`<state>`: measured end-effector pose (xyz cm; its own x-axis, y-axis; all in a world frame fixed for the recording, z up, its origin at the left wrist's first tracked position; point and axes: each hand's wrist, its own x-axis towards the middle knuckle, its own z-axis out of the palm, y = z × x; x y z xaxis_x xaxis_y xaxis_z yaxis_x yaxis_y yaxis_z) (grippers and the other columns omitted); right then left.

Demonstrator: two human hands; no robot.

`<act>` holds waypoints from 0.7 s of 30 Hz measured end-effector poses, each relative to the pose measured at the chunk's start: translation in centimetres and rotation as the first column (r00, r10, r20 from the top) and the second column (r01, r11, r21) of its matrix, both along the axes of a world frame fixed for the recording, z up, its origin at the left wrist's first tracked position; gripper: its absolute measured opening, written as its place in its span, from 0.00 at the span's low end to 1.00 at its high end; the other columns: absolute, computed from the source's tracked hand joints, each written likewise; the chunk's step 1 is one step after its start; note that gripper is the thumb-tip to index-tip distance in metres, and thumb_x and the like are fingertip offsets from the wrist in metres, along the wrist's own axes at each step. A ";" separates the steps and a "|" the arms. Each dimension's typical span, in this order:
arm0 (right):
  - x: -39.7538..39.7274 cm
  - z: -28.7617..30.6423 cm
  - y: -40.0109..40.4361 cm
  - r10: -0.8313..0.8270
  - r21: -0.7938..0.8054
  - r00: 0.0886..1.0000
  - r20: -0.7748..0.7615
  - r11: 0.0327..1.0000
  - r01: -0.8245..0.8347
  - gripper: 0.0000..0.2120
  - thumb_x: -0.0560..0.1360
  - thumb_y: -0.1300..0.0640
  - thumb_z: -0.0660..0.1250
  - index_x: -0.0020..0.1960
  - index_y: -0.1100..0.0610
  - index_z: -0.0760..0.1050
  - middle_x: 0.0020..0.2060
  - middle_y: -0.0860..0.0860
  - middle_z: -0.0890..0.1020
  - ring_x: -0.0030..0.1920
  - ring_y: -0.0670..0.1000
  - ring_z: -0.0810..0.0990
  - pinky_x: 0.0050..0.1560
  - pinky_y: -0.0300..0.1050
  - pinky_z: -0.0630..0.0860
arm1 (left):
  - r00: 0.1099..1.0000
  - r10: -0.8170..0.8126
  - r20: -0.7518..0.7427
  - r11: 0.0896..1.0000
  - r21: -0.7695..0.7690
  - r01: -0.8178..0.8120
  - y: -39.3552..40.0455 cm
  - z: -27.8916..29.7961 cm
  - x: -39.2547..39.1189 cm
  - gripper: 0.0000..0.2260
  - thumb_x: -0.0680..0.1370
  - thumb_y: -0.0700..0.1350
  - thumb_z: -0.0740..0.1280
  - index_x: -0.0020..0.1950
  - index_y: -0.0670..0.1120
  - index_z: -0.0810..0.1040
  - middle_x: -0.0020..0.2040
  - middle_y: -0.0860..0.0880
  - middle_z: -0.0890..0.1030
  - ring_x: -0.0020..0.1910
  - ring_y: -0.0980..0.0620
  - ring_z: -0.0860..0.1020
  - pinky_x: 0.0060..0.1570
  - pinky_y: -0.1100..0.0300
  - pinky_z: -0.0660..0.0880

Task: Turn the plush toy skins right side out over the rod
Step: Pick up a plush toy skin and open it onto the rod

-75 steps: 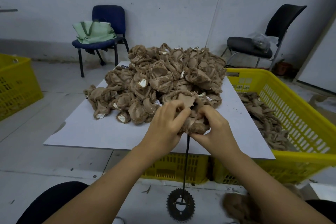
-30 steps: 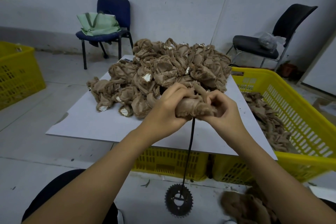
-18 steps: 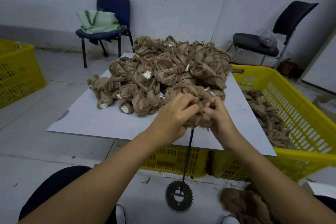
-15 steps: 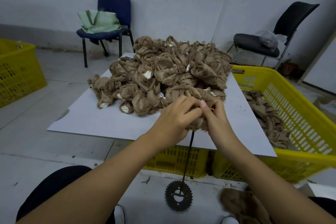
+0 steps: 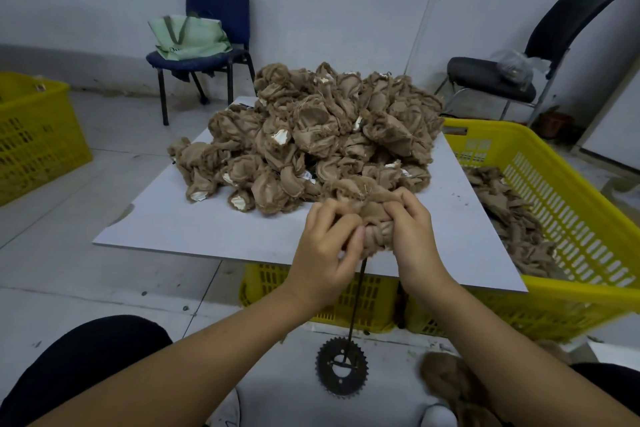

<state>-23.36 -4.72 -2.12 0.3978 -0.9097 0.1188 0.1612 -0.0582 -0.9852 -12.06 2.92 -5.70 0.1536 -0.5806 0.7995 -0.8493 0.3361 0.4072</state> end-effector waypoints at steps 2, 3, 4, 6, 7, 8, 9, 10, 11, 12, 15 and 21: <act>0.3 -0.4 0.2 -0.008 0.056 1.000 -0.012 0.998 0.009 0.08 0.81 0.63 0.60 0.48 0.69 0.68 0.37 0.58 0.73 0.36 0.52 0.75 0.35 0.43 0.74 | 0.980 0.006 -0.201 0.997 0.072 0.009 -0.3 0.7 0.3 0.12 0.83 0.44 0.61 0.43 0.41 0.76 0.44 0.52 0.70 0.42 0.51 0.71 0.41 0.56 0.71; 0.5 -0.5 0.2 -0.010 0.087 1.000 -0.006 0.996 0.011 0.08 0.80 0.63 0.60 0.50 0.70 0.70 0.40 0.60 0.77 0.39 0.54 0.78 0.40 0.47 0.77 | 0.956 -0.001 -0.292 0.993 0.110 0.035 -0.4 1.0 0.2 0.12 0.83 0.44 0.62 0.41 0.41 0.75 0.43 0.54 0.69 0.41 0.54 0.71 0.40 0.58 0.71; 0.7 -0.5 0.2 -0.007 0.126 1.000 0.008 0.992 0.006 0.08 0.80 0.63 0.60 0.53 0.69 0.72 0.43 0.61 0.81 0.43 0.57 0.81 0.45 0.51 0.79 | 0.933 -0.010 -0.360 0.988 0.142 0.065 -0.4 1.1 0.2 0.12 0.83 0.44 0.63 0.40 0.41 0.73 0.43 0.56 0.68 0.40 0.55 0.71 0.40 0.62 0.70; 0.7 -0.2 0.2 0.000 0.203 1.000 0.009 0.979 -0.001 0.11 0.80 0.63 0.60 0.54 0.63 0.80 0.48 0.59 0.85 0.47 0.57 0.85 0.47 0.52 0.82 | 0.898 -0.030 -0.440 0.977 0.177 0.119 -0.6 1.3 0.0 0.14 0.82 0.44 0.65 0.38 0.42 0.70 0.41 0.56 0.68 0.39 0.56 0.70 0.38 0.67 0.68; 0.5 0.0 0.0 0.002 0.232 1.000 -0.017 0.973 0.002 0.12 0.79 0.63 0.60 0.51 0.59 0.83 0.46 0.58 0.86 0.46 0.56 0.85 0.42 0.50 0.83 | 0.890 -0.036 -0.454 0.972 0.191 0.136 -0.7 1.5 -0.1 0.15 0.81 0.44 0.66 0.37 0.43 0.68 0.40 0.56 0.68 0.38 0.56 0.70 0.37 0.66 0.68; 0.4 0.2 -0.2 0.010 0.263 0.999 -0.049 0.965 0.003 0.13 0.77 0.62 0.60 0.48 0.55 0.84 0.44 0.57 0.86 0.42 0.54 0.86 0.36 0.47 0.82 | 0.891 -0.034 -0.454 0.967 0.210 0.144 -0.8 1.9 0.0 0.15 0.80 0.45 0.67 0.36 0.44 0.68 0.39 0.55 0.68 0.37 0.56 0.70 0.37 0.65 0.68; 0.2 0.5 -0.5 0.021 0.291 0.995 -0.093 0.957 0.007 0.14 0.76 0.61 0.61 0.44 0.52 0.85 0.41 0.55 0.87 0.39 0.52 0.86 0.32 0.44 0.80 | 0.893 -0.028 -0.449 0.962 0.232 0.147 -1.0 2.3 0.1 0.15 0.79 0.45 0.68 0.35 0.45 0.68 0.39 0.54 0.68 0.37 0.56 0.70 0.37 0.65 0.68; 0.1 0.8 -0.7 0.029 0.319 0.990 -0.137 0.948 0.016 0.13 0.75 0.59 0.62 0.43 0.51 0.86 0.39 0.53 0.87 0.36 0.50 0.85 0.31 0.42 0.79 | 0.895 -0.023 -0.446 0.956 0.252 0.151 -1.1 2.6 0.3 0.14 0.79 0.45 0.69 0.36 0.44 0.69 0.38 0.54 0.69 0.37 0.56 0.70 0.38 0.64 0.68; -0.1 1.1 -1.0 0.028 0.340 0.983 -0.180 0.940 0.035 0.12 0.74 0.58 0.63 0.43 0.49 0.86 0.38 0.52 0.87 0.36 0.50 0.85 0.32 0.42 0.79 | 0.894 -0.027 -0.447 0.950 0.267 0.163 -1.2 2.9 0.5 0.13 0.78 0.44 0.70 0.36 0.43 0.71 0.39 0.52 0.69 0.38 0.56 0.70 0.39 0.64 0.68; -0.1 1.3 -1.2 0.022 0.361 0.977 -0.214 0.931 0.058 0.12 0.73 0.57 0.64 0.44 0.49 0.86 0.38 0.51 0.86 0.37 0.50 0.84 0.35 0.43 0.80 | 0.890 -0.039 -0.454 0.943 0.277 0.183 -1.2 3.2 0.6 0.13 0.78 0.44 0.71 0.37 0.42 0.72 0.39 0.52 0.70 0.39 0.57 0.70 0.40 0.64 0.69; 0.1 1.2 -1.5 0.002 0.401 0.972 -0.234 0.911 0.094 0.12 0.71 0.57 0.64 0.45 0.49 0.86 0.36 0.51 0.86 0.35 0.50 0.83 0.32 0.44 0.79 | 0.875 -0.061 -0.480 0.929 0.294 0.226 -0.9 3.4 0.6 0.13 0.78 0.42 0.71 0.38 0.39 0.72 0.40 0.51 0.70 0.39 0.58 0.70 0.42 0.66 0.69; 0.6 0.4 -2.1 0.234 0.638 0.971 -0.040 0.754 -0.156 0.13 0.78 0.52 0.62 0.57 0.54 0.81 0.48 0.55 0.86 0.45 0.53 0.83 0.41 0.47 0.80 | 0.810 -0.058 -0.584 0.930 0.264 0.257 -0.5 2.5 0.3 0.15 0.79 0.41 0.70 0.37 0.37 0.68 0.39 0.50 0.69 0.37 0.60 0.68 0.41 0.70 0.68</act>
<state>-22.80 -6.86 -1.71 0.5492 -0.6661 -0.5047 -0.0106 0.5983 -0.8012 -11.77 2.42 -3.15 0.3968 -0.8397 0.3707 -0.3861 0.2136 0.8974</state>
